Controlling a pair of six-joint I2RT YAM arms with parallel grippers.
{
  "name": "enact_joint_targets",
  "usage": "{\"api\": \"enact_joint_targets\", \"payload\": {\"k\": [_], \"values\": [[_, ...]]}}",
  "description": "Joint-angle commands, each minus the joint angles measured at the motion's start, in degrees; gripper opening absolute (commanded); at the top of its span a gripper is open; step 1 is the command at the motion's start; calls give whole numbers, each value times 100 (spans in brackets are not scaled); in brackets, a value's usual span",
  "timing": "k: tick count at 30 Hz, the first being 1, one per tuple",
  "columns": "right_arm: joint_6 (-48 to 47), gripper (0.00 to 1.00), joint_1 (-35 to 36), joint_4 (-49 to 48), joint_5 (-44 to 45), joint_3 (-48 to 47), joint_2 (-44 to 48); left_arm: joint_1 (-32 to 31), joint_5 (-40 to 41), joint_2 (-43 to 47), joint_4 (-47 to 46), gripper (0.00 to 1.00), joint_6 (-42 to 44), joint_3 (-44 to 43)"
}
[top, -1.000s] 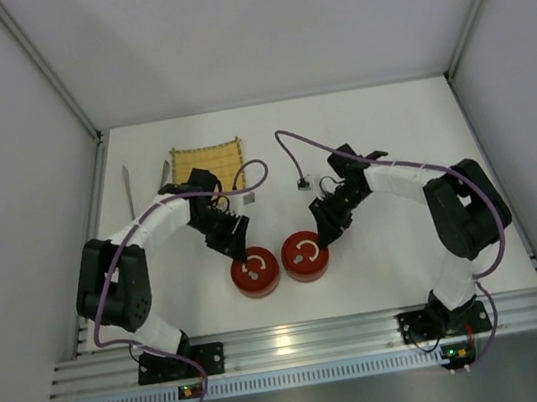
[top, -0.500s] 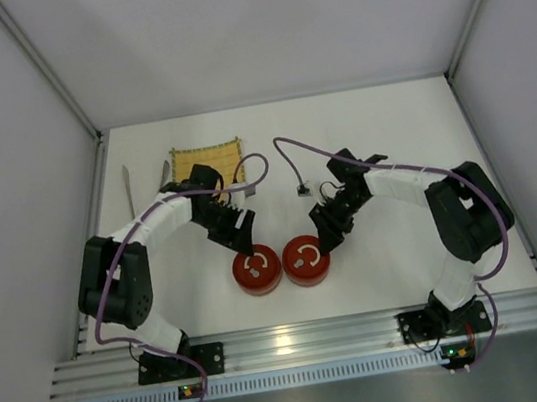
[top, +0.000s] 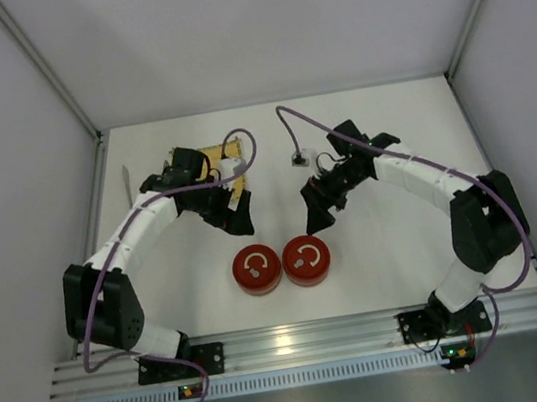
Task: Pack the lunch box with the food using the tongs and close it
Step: Move the packing box to the center of the board, then reset both arms
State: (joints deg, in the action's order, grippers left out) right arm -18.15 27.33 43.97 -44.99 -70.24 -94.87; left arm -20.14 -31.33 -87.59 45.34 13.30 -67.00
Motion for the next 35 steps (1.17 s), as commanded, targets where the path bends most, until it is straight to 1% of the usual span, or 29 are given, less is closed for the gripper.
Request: {"api": "enact_joint_targets", "payload": {"k": [1, 4, 5, 6, 7, 8, 9, 10, 11, 12, 13, 14, 15, 16, 17, 18, 20, 22, 26, 30, 35], "values": [[259, 99, -324, -10, -466, -394, 565, 256, -373, 611, -69, 98, -213, -549], [593, 99, -781, -370, -449, -552, 943, 695, -497, 919, -324, 98, -617, -735], [707, 99, -895, -615, -362, -570, 1014, 974, -575, 972, -368, 98, -801, -883], [925, 99, -1157, -739, -300, -596, 1075, 1125, -628, 1007, -386, 98, -864, -954], [1067, 99, -1299, -879, -221, -614, 1180, 1266, -698, 1059, -394, 98, -882, -1033], [1251, 100, -1422, -1229, -81, -588, 1242, 1537, -742, 1086, -421, 98, -986, -1139], [1540, 99, -1728, -1389, -54, -562, 1278, 1661, -734, 1104, -464, 98, -1048, -1183], [1638, 99, -1870, -1530, 25, -518, 1330, 1784, -717, 1095, -474, 98, -1118, -1227], [1709, 99, -2011, -1627, 287, -500, 1348, 1968, -673, 1069, -474, 98, -1197, -1254], [1710, 99, -2239, -1715, 446, -482, 1348, 2031, -507, 1034, -456, 98, -1216, -1306], [1649, 99, -2337, -1698, 622, -465, 1305, 2223, -479, 938, -430, 98, -1216, -1298], [1570, 99, -2416, -1663, 971, -465, 1252, 2521, -497, 893, -447, 98, -1251, -1272], [1413, 99, -2591, -1602, 1097, -456, 1191, 2707, -732, 841, -508, 98, -1277, -1106], [1359, 99, -2671, -1576, 1150, -377, 1060, 2900, -925, 788, -596, 98, -1303, -991], [1332, 99, -2898, -1610, 1151, -316, 971, 3241, -1067, 657, -823, 98, -1312, -868], [1349, 99, -3144, -1689, 1151, -202, 927, 3366, -1120, 586, -912, 98, -1304, -763], [1315, 99, -3339, -2040, 1272, 141, 795, 3612, -981, 419, -966, 98, -1102, -613], [1262, 99, -3550, -2286, 1361, 378, 681, 3745, -682, 243, -1062, 98, -953, -429], [1183, 99, -3700, -2524, 1563, 546, 523, 4018, -427, 181, -1247, 98, -619, -130], [1139, 99, -3709, -2647, 1695, 573, 391, 4036, -181, 251, -1308, 98, -451, -6], [1112, 99, -3700, -2647, 1704, 573, 346, 4036, -171, 304, -1247, 98, -214, -50]]}}
